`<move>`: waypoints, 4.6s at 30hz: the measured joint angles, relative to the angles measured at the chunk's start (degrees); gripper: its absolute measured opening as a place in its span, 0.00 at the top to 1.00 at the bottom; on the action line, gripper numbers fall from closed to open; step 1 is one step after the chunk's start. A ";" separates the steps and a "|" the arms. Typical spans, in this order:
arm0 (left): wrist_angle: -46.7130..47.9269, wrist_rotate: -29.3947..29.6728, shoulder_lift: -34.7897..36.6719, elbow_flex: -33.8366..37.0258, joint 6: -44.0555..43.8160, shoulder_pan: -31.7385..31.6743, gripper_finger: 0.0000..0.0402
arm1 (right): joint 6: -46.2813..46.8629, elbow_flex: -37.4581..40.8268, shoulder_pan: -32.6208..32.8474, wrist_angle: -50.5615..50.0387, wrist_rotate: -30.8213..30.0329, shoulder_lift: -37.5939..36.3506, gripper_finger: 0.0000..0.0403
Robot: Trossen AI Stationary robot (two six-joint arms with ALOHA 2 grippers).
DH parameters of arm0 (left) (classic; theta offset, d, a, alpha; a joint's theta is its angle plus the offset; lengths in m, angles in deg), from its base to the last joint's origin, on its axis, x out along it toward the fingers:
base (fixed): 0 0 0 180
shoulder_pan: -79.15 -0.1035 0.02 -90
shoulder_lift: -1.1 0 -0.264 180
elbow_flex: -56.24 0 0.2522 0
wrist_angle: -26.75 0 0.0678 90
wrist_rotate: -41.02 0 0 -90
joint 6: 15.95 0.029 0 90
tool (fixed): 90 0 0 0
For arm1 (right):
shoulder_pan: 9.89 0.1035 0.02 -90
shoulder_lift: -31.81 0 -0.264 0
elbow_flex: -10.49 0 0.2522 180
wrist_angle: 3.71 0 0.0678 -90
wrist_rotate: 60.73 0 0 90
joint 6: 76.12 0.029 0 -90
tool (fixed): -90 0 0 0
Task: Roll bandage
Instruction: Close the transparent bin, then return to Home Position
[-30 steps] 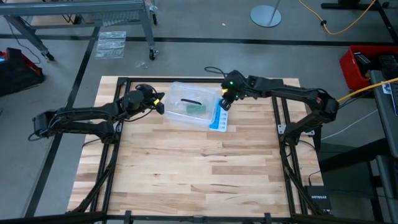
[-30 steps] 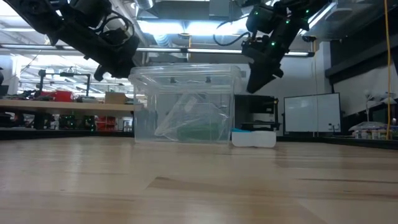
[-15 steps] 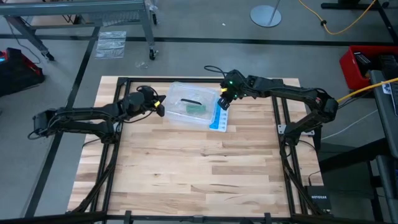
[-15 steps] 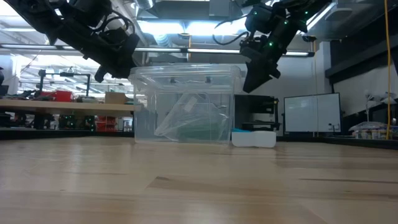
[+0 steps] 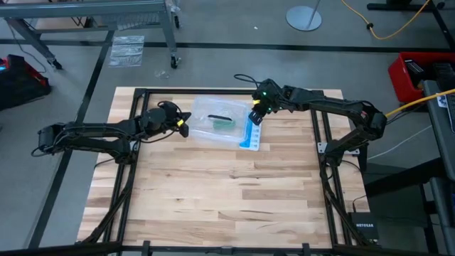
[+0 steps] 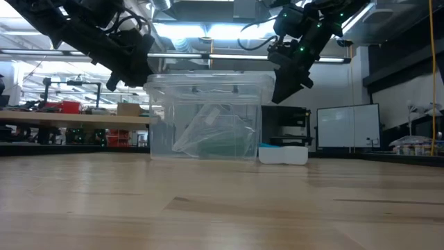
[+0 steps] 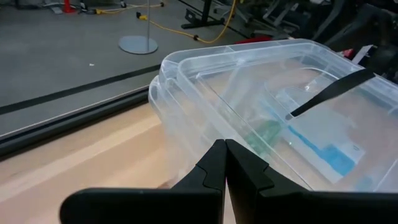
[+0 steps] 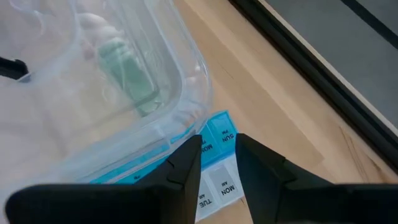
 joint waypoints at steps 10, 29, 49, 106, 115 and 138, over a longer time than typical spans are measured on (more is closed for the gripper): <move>0.06 2.13 0.00 0.00 0.93 -0.17 0.99 | 1.56 0.02 0.04 0.49 2.61 0.00 0.74; 3.78 6.08 2.95 0.00 1.88 -0.15 0.99 | 3.20 0.04 0.07 3.52 5.04 0.02 0.74; 1.27 6.18 2.89 0.00 2.74 -0.14 0.99 | 3.20 0.02 0.09 0.70 5.56 0.02 0.74; -8.04 4.33 -5.88 -0.04 1.83 -3.98 0.99 | 2.40 0.00 3.76 0.11 2.37 0.04 0.74; -23.82 4.30 -3.99 0.04 9.75 -4.00 0.99 | -0.41 -0.02 2.72 0.05 0.97 -2.35 0.74; 24.92 -1.77 41.51 -0.02 10.05 9.10 0.99 | 4.26 3.30 7.62 -9.17 0.52 -29.08 0.74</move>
